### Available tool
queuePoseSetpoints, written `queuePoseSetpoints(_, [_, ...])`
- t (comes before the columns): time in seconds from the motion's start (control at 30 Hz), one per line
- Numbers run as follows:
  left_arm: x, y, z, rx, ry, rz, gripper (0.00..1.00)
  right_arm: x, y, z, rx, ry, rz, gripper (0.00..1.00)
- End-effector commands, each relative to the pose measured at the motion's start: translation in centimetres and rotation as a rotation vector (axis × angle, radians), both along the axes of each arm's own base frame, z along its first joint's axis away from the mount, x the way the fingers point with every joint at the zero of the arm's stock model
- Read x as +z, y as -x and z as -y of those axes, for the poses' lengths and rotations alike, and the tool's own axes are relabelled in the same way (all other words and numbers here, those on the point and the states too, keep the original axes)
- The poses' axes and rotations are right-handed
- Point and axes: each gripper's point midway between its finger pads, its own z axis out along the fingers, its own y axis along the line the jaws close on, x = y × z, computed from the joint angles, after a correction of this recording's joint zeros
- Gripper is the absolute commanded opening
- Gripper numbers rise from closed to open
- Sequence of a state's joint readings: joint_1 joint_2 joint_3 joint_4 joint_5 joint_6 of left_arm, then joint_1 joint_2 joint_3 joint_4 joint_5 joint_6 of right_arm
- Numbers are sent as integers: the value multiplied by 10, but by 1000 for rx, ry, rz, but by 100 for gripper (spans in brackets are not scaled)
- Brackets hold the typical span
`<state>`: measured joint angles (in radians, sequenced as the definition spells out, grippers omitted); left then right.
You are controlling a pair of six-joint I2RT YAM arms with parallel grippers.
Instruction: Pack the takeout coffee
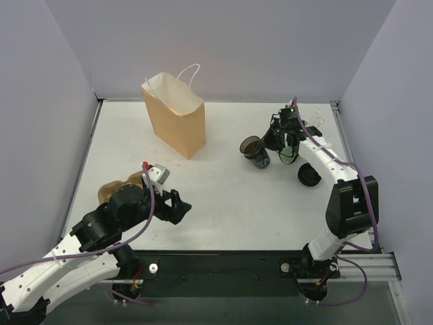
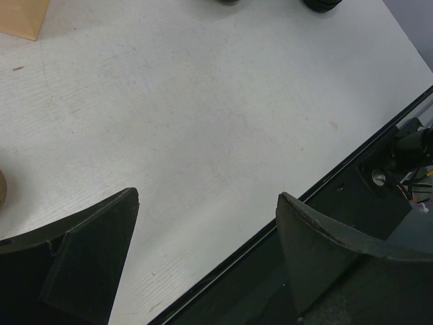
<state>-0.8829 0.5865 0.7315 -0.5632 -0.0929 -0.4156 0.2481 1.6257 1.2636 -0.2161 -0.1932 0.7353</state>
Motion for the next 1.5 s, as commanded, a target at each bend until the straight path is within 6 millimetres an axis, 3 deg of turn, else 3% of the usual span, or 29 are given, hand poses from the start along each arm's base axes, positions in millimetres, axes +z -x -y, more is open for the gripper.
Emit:
queuePoseSetpoints(0.0, [16, -1, 8, -15, 50, 22, 93, 18, -2, -5, 8, -61, 44, 0])
queuePoseSetpoints(0.2, [15, -1, 8, -13, 50, 20, 93, 23, 0, -3, 2, -81, 64, 0])
queuePoseSetpoints(0.5, [14, -1, 7, -11, 48, 18, 93, 27, 5, 23, -53, -92, 88, 0])
queuePoseSetpoints(0.77, [14, -1, 8, -8, 48, 15, 93, 41, 7, 27, -41, -140, 108, 0])
queuePoseSetpoints(1.13, [12, -2, 8, -3, 36, 6, 93, 70, 11, 34, -47, -158, 163, 0])
queuePoseSetpoints(1.47, [11, -4, 5, 10, 23, 7, 93, 99, 22, 28, -6, -186, 209, 0])
